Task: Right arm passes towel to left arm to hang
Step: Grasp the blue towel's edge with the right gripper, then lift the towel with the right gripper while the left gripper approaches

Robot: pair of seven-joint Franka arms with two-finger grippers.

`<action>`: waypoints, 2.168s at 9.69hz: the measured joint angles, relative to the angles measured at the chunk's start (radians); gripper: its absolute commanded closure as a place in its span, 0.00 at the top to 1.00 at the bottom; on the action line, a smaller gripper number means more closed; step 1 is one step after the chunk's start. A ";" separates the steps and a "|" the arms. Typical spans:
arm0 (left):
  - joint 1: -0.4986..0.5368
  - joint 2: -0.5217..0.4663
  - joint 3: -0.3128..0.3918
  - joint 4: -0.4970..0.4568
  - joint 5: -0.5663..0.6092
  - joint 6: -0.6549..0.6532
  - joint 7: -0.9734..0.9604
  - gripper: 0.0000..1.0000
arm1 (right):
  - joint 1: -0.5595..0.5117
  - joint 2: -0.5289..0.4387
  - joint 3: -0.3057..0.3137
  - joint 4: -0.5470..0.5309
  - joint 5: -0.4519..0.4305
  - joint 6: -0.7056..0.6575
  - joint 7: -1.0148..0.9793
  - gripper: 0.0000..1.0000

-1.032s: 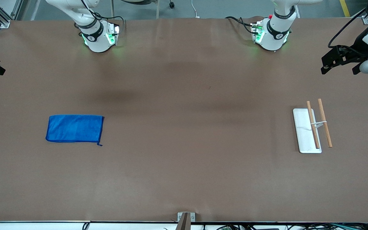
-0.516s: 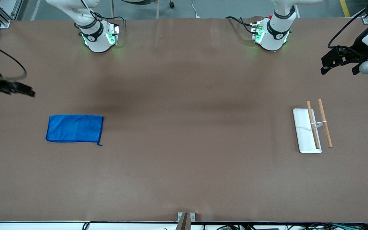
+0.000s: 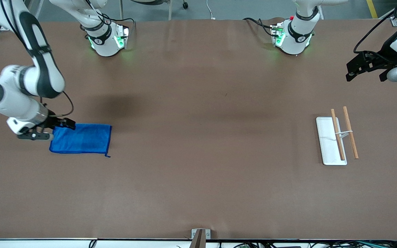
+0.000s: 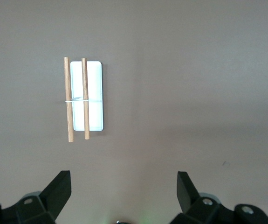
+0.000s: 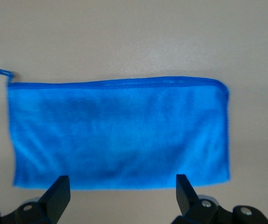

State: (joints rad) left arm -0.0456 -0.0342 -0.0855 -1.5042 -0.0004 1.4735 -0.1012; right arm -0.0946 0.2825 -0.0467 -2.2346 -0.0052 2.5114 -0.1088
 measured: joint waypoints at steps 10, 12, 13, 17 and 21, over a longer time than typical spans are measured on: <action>0.023 0.001 0.001 -0.001 0.000 0.000 0.000 1.00 | 0.001 0.174 0.002 0.005 0.000 0.236 -0.051 0.85; 0.025 0.001 0.001 -0.001 0.000 0.000 0.000 1.00 | 0.001 0.181 0.002 0.006 0.000 0.239 -0.061 0.29; 0.025 0.001 0.001 -0.001 0.000 0.000 0.000 1.00 | 0.001 0.179 0.004 0.009 0.000 0.239 -0.062 0.08; 0.025 0.001 0.001 -0.001 0.000 0.001 0.000 1.00 | 0.004 0.172 0.005 0.027 0.000 0.213 -0.063 0.00; 0.026 0.001 0.001 0.000 0.000 0.001 0.000 1.00 | 0.011 0.164 0.006 0.182 0.000 -0.102 -0.063 0.00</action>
State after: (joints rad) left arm -0.0199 -0.0335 -0.0848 -1.5047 -0.0004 1.4743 -0.1011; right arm -0.0839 0.4462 -0.0410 -2.0527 -0.0056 2.4091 -0.1714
